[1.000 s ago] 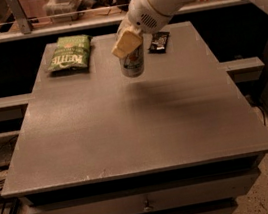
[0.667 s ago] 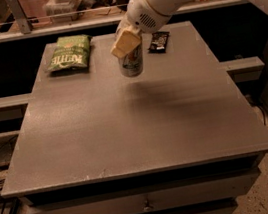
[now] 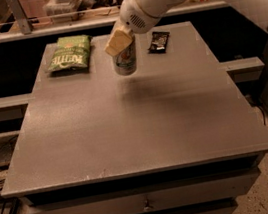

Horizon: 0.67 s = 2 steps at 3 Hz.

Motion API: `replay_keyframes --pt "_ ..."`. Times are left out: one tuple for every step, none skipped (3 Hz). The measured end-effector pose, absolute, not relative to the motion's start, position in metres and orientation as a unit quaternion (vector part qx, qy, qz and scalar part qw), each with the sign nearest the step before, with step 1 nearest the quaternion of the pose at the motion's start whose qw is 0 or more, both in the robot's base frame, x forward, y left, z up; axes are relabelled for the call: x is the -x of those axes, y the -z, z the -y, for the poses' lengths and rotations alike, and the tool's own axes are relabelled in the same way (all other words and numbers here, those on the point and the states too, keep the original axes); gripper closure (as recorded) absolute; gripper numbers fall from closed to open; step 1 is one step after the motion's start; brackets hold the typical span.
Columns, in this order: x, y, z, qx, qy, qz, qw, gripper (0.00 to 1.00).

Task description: Move 7up can near green jalapeno chip bag

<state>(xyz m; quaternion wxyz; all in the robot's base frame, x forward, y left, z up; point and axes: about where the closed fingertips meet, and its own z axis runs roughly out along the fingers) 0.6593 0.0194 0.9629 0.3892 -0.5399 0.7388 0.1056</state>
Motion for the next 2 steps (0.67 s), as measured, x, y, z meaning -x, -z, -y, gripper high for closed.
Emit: replay_keyframes --pt "-0.682 -0.956 -0.025 0.525 -0.105 -0.750 0.388 1.00" --pt "-0.701 -0.949 -0.029 0.508 -0.109 -0.759 0.391 1.00"
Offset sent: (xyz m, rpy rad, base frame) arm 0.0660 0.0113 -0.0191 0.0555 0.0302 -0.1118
